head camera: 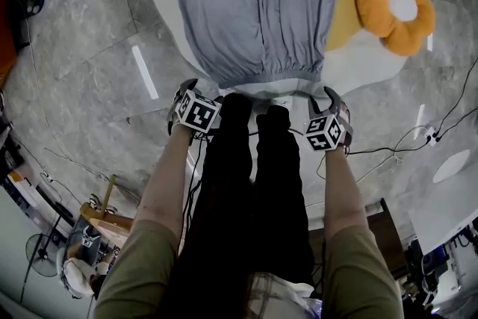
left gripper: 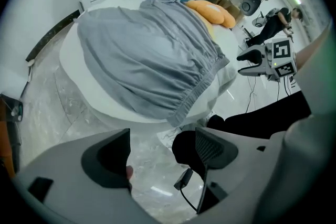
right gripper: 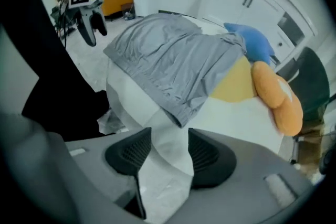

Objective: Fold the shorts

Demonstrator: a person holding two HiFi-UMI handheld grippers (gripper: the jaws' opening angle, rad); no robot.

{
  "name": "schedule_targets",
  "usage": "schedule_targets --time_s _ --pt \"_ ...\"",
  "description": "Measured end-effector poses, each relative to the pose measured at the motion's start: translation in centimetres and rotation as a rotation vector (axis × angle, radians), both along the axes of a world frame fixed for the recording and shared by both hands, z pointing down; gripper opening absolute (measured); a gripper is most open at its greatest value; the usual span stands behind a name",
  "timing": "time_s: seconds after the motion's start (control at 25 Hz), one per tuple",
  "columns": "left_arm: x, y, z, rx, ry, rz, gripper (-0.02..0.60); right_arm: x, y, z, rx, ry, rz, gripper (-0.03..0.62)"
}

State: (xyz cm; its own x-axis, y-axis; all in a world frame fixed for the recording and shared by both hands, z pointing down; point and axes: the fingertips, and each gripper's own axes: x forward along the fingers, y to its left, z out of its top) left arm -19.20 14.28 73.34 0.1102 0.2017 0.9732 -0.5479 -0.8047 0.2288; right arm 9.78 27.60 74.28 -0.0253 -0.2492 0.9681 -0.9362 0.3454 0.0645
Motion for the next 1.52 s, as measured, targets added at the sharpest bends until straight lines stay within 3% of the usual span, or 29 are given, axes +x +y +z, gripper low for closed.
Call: schedule_targets --time_s 0.12,0.36,0.48,0.68,0.88,1.04,1.2,1.36,1.52 --pt "2.1 -0.5 -3.5 -0.001 0.047 -0.045 0.371 0.9 -2.5 -3.8 0.033 -0.072 0.125 0.21" --pt "7.7 0.2 -11.4 -0.063 0.118 -0.164 0.371 6.9 -9.8 -12.1 0.063 -0.165 0.408 0.21" --pt "10.1 0.7 -14.0 -0.083 0.144 -0.211 0.372 9.3 -14.3 -14.7 0.092 -0.219 0.487 0.21" --pt "16.3 3.3 -14.2 -0.076 0.176 -0.345 0.371 13.8 -21.1 -15.1 0.065 -0.293 0.459 0.21" --pt "24.1 7.6 -10.3 -0.075 0.149 -0.451 0.371 17.9 -27.4 -11.6 0.026 -0.41 0.442 0.209" --pt "28.6 9.1 -6.1 -0.04 0.15 -0.484 0.371 19.6 -31.6 -8.7 0.02 -0.398 0.347 0.21" --pt "31.6 8.4 -2.5 -0.001 0.148 -0.585 0.372 20.3 -35.8 -6.1 0.043 -0.473 0.379 0.21" --pt "32.9 8.0 0.5 0.058 0.137 -0.54 0.373 20.2 -38.5 -3.7 0.049 -0.52 0.409 0.21" --pt "34.1 7.6 3.5 0.081 0.12 -0.573 0.373 21.9 -40.3 -1.7 0.047 -0.407 0.341 0.21"
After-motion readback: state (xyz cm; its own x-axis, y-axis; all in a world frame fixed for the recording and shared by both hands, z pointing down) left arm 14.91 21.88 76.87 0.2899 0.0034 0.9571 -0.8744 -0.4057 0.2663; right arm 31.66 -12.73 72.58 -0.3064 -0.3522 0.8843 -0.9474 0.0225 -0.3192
